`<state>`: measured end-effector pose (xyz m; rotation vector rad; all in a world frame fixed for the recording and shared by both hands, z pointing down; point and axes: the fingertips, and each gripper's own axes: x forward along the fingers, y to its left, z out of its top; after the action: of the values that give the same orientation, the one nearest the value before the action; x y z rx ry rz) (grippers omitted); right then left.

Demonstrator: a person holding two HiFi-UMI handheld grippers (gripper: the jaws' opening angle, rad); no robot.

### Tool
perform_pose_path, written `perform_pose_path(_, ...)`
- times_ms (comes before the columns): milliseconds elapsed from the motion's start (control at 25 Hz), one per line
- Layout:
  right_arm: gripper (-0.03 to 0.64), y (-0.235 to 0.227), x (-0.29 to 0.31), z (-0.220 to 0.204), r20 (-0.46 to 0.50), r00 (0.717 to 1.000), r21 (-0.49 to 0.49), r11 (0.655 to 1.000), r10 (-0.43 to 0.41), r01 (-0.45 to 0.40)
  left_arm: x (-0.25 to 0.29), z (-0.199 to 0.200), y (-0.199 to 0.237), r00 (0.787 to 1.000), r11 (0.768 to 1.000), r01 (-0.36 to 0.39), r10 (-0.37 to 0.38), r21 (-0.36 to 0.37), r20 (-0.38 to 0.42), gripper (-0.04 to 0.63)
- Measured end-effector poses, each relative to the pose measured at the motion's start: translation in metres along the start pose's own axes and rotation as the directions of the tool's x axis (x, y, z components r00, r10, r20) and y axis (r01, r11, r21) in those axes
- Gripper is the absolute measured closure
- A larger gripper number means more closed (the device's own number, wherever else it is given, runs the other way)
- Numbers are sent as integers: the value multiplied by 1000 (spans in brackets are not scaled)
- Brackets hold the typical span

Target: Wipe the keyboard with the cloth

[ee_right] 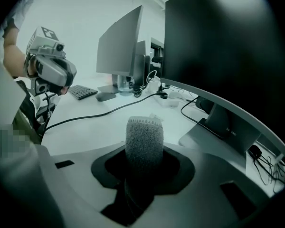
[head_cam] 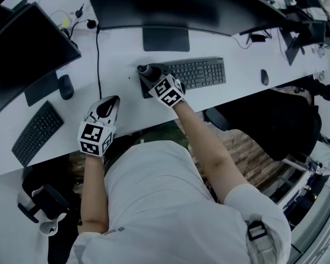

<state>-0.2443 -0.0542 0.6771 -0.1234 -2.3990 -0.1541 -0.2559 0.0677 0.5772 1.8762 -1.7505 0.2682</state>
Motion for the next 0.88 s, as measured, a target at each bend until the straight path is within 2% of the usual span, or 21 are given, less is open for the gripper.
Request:
perform_pose_path(200,495,21,3,-8,-55,996,-94,993,71,-76,-7,-5,-4,1000,1000,-17,17,-9,9,594)
perform_pose_path(560,495,59,-9,-23,-90,984,-183,969,151,-166,-12,-8,-14,999,1000,-25,25,9,21,594)
perform_pose_path(880,495,95,-23,-38,-105,975,-212,953,198,-217,-11,0,-23,999,999,-26,25,38,28,594)
